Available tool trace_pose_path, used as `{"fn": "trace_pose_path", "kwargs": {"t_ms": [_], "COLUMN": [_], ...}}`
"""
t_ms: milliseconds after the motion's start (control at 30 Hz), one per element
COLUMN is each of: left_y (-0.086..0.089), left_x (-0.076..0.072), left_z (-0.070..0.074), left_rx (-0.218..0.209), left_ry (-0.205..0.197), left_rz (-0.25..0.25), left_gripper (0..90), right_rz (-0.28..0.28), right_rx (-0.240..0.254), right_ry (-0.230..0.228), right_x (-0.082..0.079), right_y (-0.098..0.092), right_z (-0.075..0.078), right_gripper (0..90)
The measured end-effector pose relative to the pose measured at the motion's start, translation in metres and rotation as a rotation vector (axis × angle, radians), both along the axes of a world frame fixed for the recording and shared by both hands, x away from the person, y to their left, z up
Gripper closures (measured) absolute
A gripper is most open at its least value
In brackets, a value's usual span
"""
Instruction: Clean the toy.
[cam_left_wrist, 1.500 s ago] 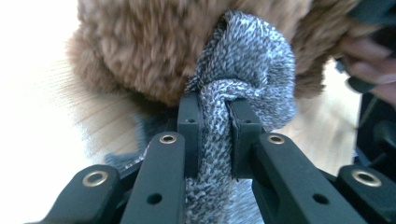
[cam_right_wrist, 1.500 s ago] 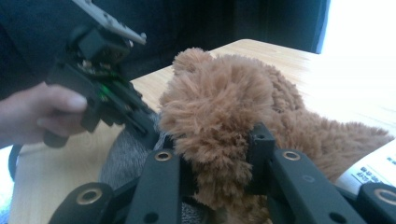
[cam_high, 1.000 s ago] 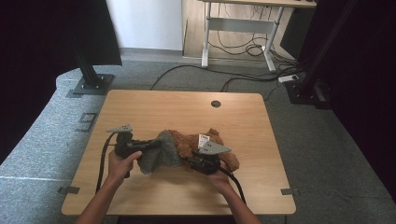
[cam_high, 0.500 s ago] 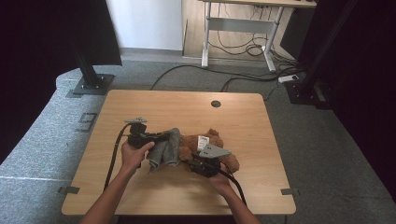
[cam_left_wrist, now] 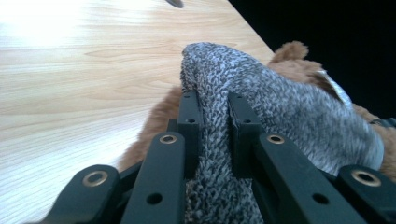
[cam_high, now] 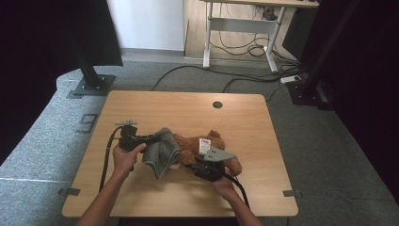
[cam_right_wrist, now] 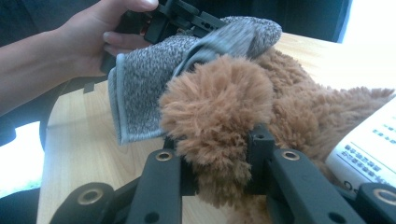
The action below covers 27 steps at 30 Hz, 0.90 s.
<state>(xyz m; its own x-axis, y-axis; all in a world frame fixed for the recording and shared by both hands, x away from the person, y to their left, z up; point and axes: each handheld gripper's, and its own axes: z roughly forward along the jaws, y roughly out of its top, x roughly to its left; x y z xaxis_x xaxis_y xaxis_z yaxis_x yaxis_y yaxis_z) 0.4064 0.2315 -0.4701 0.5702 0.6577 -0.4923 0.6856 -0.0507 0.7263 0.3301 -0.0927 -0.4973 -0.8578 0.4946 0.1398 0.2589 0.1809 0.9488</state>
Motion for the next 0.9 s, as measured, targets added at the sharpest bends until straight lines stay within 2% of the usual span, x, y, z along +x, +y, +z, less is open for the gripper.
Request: {"fn": "trace_pose_path", "kwargs": {"t_ms": [200,233,300,367,400,467,633,733,767,833,900], "left_y": [0.011,0.013,0.012,0.006,0.0,-0.011,-0.038,-0.048,-0.05,-0.052,-0.048], "left_x": [-0.001,-0.001,-0.003,-0.005,-0.007,-0.008,-0.005,-0.001,0.0,0.003,0.005], "left_z": [0.001,0.002,0.006,0.012,0.016,0.022,0.028,0.024,0.02,0.011,0.003], "left_rx": [-0.01,-0.023,-0.056,-0.065,-0.087,-0.123,-0.16,-0.123,-0.101,-0.028,-0.019], "left_ry": [-0.006,-0.008,-0.019,-0.036,-0.048,-0.053,-0.057,-0.049,-0.043,-0.029,-0.007], "left_rz": [0.026,0.027,-0.002,-0.026,-0.051,-0.087,-0.146,-0.141,-0.13,-0.111,-0.096], "left_gripper": [77.7,77.7,77.8,77.9,77.9,78.0,78.1,78.2,78.3,78.4,78.3], "right_rz": [0.019,0.023,0.028,0.032,0.034,0.034,0.034,0.036,0.037,0.042,0.043], "right_rx": [0.007,0.006,0.006,0.002,-0.001,-0.008,-0.001,-0.006,-0.006,-0.006,-0.013], "right_ry": [0.021,0.024,0.03,0.033,0.033,0.034,0.039,0.034,0.034,0.038,0.032], "right_x": [-0.005,-0.007,-0.009,-0.011,-0.011,-0.012,-0.01,-0.011,-0.011,-0.011,-0.012], "right_y": [-0.005,-0.005,-0.005,-0.004,-0.004,-0.003,-0.003,-0.002,-0.003,-0.003,-0.003], "right_z": [-0.004,-0.005,-0.006,-0.008,-0.009,-0.01,-0.012,-0.012,-0.012,-0.012,-0.013], "right_gripper": [72.7,72.7,72.7,72.7,72.7,72.8,72.9,72.9,72.9,72.8,72.8]}}
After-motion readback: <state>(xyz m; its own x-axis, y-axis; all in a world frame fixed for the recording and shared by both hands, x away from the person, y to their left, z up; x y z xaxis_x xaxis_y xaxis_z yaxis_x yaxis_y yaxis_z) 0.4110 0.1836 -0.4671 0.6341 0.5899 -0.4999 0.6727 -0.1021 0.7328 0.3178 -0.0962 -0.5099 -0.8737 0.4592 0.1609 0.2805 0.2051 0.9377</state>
